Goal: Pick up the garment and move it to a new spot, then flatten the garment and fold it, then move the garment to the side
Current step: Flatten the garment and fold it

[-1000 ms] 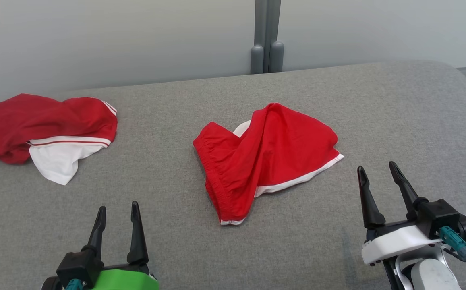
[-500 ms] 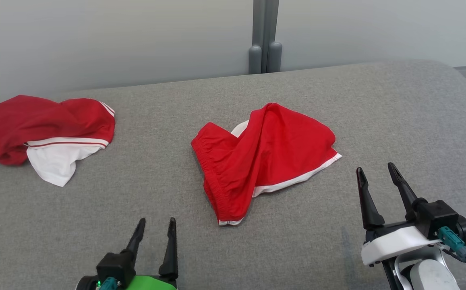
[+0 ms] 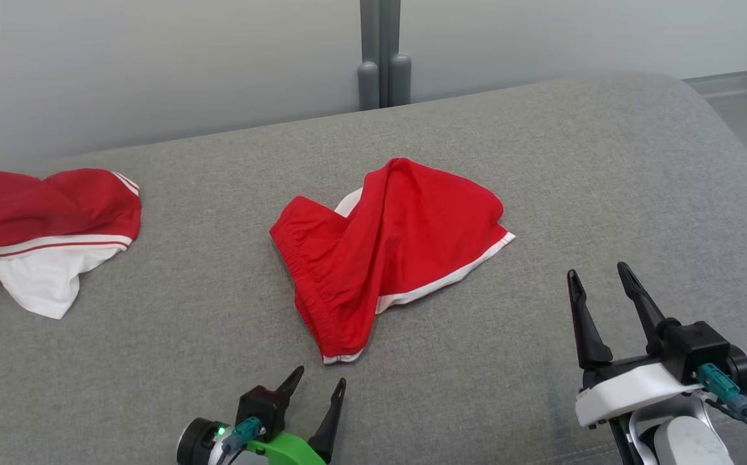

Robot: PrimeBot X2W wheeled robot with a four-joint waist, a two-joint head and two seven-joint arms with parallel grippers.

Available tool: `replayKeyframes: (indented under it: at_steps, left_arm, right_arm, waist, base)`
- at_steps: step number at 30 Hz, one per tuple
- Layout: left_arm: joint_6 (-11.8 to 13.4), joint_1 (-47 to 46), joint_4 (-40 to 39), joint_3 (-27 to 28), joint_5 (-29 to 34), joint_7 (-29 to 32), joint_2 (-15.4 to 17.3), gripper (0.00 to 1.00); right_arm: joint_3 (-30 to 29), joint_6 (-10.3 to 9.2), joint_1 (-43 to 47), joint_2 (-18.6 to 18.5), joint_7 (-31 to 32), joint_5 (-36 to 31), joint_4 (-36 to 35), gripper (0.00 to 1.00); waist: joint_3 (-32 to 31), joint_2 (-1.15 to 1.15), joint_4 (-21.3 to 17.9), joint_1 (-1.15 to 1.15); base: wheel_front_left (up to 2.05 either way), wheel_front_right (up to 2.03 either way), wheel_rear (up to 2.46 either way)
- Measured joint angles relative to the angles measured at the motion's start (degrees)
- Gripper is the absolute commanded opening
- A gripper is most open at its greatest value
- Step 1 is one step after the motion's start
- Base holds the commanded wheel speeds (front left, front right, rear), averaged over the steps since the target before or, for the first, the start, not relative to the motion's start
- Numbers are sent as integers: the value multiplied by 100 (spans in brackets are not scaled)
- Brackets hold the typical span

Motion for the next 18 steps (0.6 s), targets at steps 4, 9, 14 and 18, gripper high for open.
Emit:
replayKeyframes:
  at_steps: [4, 9, 14, 18]
  left_arm:
    - [-35, -279, 428, -133, -55, -100, -5, 100]
    - [-43, -561, 889, -269, -97, -170, -18, 100]
    - [-54, -823, 1187, -303, -158, -222, -25, 100]
    - [-58, -924, 1268, -391, -168, -238, -29, 100]
  right_arm:
    - [-5, 0, -30, -1, 0, 0, 0, 100]
    - [5, 0, -80, 0, 0, 0, -10, 100]
    - [-3, 0, -86, 0, 0, 0, -21, 100]
    - [-5, 0, -102, 0, 0, 0, -27, 100]
  waist:
    - [61, 0, -128, 0]
    - [154, 0, -249, 0]
    - [242, 0, -320, 0]
    - [292, 0, -355, 0]
  base:
    - [0, 0, 0]
    - [0, 0, 0]
    - [0, 0, 0]
    - [0, 0, 0]
